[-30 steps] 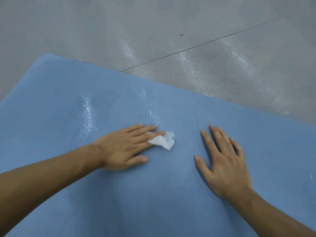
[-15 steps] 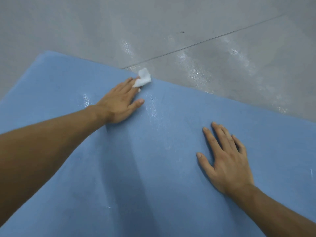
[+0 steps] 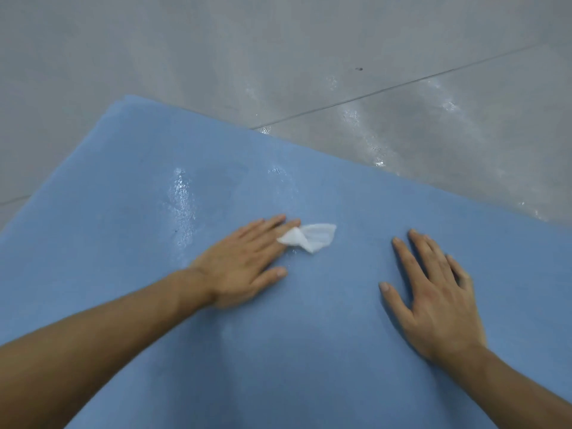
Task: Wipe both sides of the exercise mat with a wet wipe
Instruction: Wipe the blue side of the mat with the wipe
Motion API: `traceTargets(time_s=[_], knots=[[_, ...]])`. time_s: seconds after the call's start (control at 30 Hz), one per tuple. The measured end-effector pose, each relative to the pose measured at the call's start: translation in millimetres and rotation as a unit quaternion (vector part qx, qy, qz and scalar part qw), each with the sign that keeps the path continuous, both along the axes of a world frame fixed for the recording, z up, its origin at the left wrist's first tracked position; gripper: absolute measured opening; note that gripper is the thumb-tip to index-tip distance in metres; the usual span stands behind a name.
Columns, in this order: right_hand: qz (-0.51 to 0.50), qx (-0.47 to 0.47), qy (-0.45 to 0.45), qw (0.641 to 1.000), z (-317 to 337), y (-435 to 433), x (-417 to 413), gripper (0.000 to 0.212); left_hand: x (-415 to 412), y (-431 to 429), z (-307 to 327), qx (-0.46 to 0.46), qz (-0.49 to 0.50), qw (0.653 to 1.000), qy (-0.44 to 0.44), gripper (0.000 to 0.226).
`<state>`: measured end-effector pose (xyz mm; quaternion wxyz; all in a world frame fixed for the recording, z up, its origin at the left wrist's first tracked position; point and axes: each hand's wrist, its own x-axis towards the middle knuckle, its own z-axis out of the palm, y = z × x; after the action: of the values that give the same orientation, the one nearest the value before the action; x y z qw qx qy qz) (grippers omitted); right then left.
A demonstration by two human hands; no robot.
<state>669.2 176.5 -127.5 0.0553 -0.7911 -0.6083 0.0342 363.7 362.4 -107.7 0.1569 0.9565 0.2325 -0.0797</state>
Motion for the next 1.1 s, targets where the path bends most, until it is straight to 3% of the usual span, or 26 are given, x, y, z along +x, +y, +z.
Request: traceTargets(time_s=[0.23, 0.33, 0.57, 0.8, 0.97, 1.1], knots=[[0.004, -0.011, 0.003, 1.000, 1.1, -0.8, 1.0, 0.074, -6.4, 97.3, -1.7, -0.005, 0.204, 0.979, -0.007, 0.082], [0.004, -0.013, 0.003, 1.000, 0.0, -0.3, 1.4, 0.074, -18.3, 119.0, -5.8, 0.004, 0.268, 0.963, -0.009, 0.077], [0.005, -0.020, 0.006, 1.000, 0.7, 2.5, 2.7, 0.075, 4.7, 52.7, -5.9, 0.047, 0.168, 0.985, -0.014, 0.073], [-0.003, -0.041, 0.011, 0.999, 0.2, 0.0, 3.1, 0.075, -21.5, -40.7, 0.6, 0.021, 0.042, 0.999, 0.006, 0.069], [-0.008, -0.063, 0.010, 0.998, 1.3, 2.1, 1.2, 0.080, -72.8, -52.3, 3.2, 0.026, 0.095, 0.995, 0.021, 0.070], [-0.039, -0.050, 0.035, 0.997, 3.9, 6.6, -29.5, 0.089, -125.8, -35.2, 1.1, 0.045, 0.218, 0.974, 0.034, 0.079]])
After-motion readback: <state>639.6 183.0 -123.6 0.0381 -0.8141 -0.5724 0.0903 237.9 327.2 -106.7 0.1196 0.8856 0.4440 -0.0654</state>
